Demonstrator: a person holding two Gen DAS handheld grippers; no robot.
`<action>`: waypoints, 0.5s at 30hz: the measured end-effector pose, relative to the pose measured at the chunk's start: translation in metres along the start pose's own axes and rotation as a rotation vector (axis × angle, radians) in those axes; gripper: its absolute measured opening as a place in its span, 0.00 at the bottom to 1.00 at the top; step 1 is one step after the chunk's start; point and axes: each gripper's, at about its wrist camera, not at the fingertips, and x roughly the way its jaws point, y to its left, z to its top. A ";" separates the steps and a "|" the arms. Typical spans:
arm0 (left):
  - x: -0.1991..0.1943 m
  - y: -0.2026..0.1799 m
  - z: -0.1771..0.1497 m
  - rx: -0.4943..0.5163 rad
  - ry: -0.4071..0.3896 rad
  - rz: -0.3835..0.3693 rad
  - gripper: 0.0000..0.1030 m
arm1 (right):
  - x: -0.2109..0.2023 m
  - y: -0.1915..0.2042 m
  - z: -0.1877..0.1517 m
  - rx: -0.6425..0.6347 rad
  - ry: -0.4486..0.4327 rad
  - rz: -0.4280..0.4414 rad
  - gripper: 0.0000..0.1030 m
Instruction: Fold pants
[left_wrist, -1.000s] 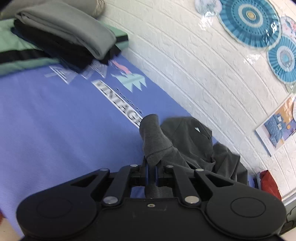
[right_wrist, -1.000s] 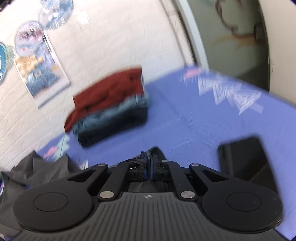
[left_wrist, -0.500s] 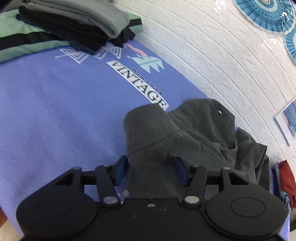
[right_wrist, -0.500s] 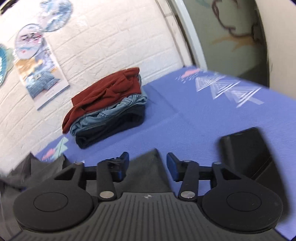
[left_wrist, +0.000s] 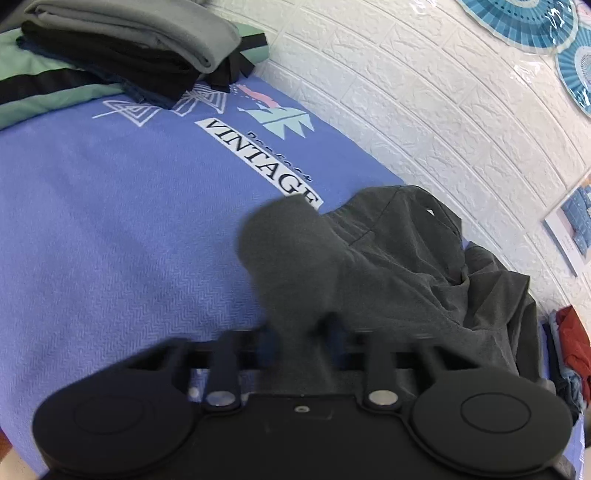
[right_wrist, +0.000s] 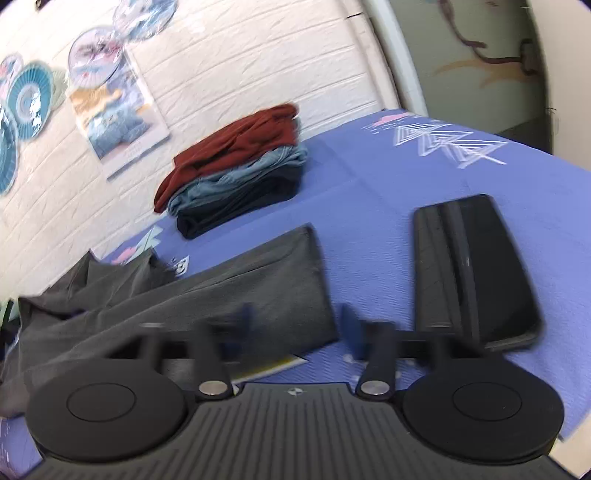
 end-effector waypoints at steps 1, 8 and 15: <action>-0.002 0.001 0.004 -0.014 0.009 -0.017 1.00 | 0.000 0.003 0.005 0.007 0.010 0.003 0.24; -0.031 -0.003 0.017 0.069 0.065 -0.033 1.00 | -0.032 0.022 0.043 0.000 0.107 -0.085 0.11; -0.007 0.008 -0.008 0.096 0.096 0.046 1.00 | -0.011 0.008 0.015 -0.001 0.245 -0.202 0.37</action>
